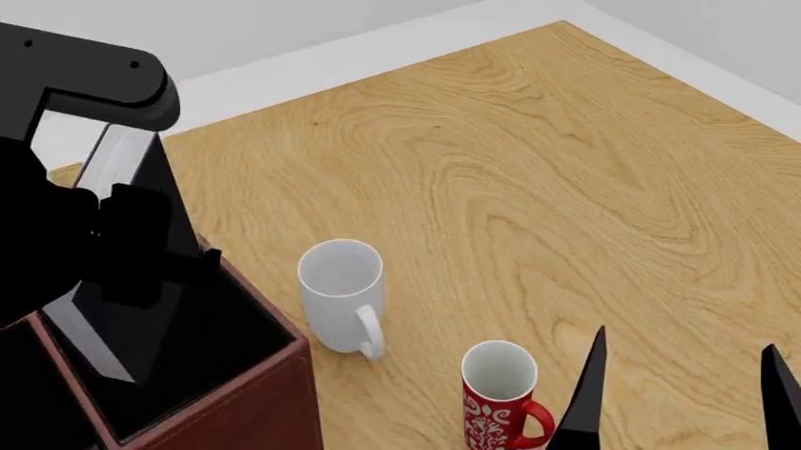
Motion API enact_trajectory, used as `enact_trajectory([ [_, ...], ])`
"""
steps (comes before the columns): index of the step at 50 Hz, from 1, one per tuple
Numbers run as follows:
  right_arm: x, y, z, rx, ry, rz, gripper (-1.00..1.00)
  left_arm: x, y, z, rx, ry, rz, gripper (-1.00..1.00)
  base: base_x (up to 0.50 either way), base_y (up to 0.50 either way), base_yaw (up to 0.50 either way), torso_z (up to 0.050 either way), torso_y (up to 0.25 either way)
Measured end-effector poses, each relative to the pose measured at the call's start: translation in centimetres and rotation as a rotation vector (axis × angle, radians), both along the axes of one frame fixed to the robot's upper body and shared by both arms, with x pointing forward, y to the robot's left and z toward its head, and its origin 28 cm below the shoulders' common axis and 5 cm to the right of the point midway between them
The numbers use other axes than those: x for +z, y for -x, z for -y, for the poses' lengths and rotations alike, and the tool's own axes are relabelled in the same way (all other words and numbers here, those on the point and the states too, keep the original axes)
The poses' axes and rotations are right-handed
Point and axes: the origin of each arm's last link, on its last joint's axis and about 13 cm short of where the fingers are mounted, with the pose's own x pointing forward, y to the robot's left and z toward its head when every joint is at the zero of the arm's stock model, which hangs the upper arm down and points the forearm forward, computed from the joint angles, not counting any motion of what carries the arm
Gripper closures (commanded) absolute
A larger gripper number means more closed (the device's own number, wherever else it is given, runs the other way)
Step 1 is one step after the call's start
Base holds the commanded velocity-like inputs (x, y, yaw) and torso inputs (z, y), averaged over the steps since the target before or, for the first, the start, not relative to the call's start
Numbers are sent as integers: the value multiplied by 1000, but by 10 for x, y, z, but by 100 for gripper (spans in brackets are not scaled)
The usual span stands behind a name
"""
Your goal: Pick up the book and place it in the right compartment of the caddy.
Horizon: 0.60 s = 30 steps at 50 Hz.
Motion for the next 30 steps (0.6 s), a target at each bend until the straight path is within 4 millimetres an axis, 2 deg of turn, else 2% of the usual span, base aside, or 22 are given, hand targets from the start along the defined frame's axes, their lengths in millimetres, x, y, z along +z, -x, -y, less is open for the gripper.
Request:
enact_trajectory([
  [30,0,1,0,1,-1,-1,-100,-17,-9,2,15,-12,-25,100,0,0,0,0,1],
])
